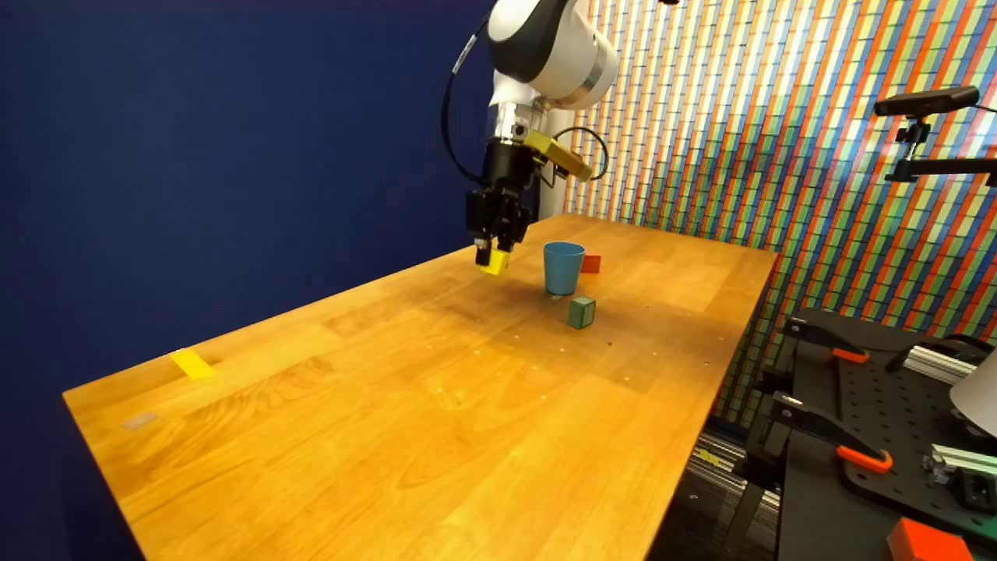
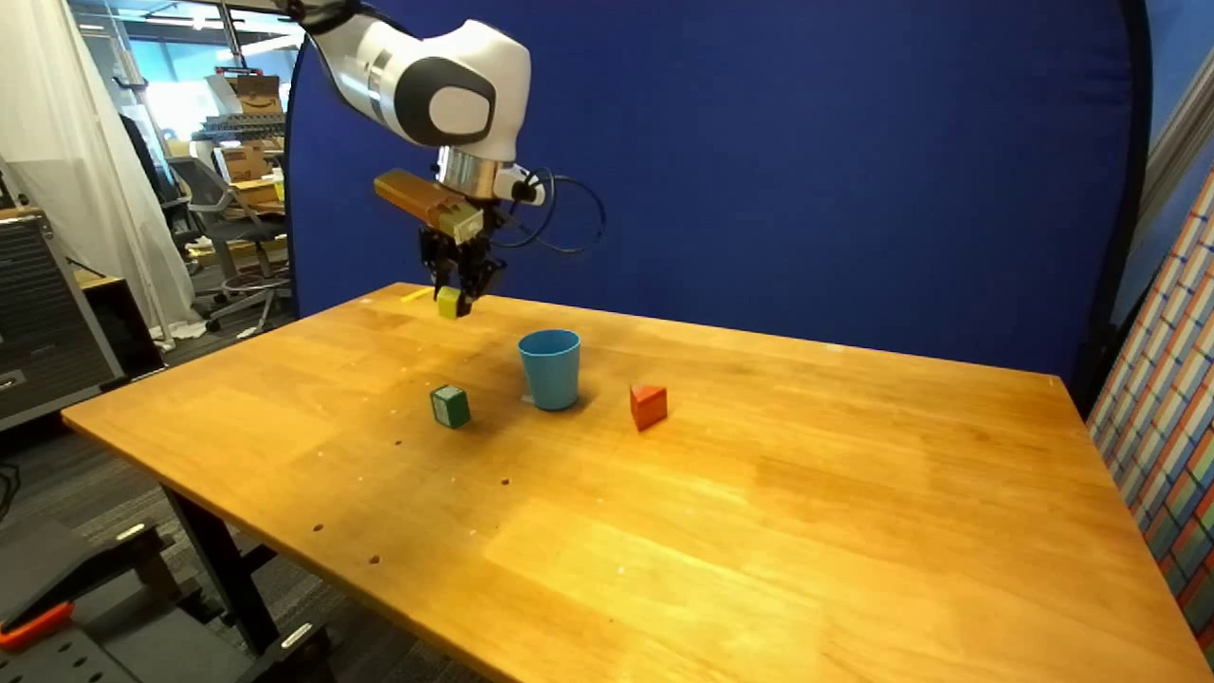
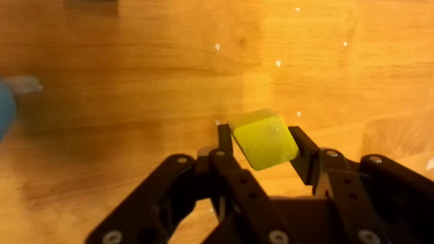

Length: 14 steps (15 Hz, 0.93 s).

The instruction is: Place the yellow block inside the light blue cup

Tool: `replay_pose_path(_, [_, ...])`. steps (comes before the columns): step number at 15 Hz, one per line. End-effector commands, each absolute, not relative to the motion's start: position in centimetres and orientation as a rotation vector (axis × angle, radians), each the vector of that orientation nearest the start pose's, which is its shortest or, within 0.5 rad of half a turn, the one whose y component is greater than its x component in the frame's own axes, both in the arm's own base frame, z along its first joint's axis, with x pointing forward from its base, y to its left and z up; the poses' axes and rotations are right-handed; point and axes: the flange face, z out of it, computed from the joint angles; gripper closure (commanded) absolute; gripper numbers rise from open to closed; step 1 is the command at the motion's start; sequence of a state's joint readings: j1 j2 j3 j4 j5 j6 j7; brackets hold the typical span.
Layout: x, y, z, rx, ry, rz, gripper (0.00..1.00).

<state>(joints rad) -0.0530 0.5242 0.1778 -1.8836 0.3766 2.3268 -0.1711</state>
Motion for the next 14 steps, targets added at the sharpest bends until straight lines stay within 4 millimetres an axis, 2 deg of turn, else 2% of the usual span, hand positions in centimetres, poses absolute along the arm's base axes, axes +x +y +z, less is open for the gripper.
replay_pose_path(1, [61.7,5.1,28.8,-2.786,0.111,-0.034,0.8])
replay_pose_path(4, [61.6,1.2,31.1,-2.804,0.282,-0.148,0.8])
replay_pose_path(6, [61.5,-1.5,31.5,-2.796,0.381,-0.183,0.8])
replay_pose_path(11, [61.0,-6.9,29.2,-2.759,0.549,-0.149,0.8])
replay_pose_path(14, [60.0,-9.0,27.1,-2.722,0.63,-0.096,0.8])
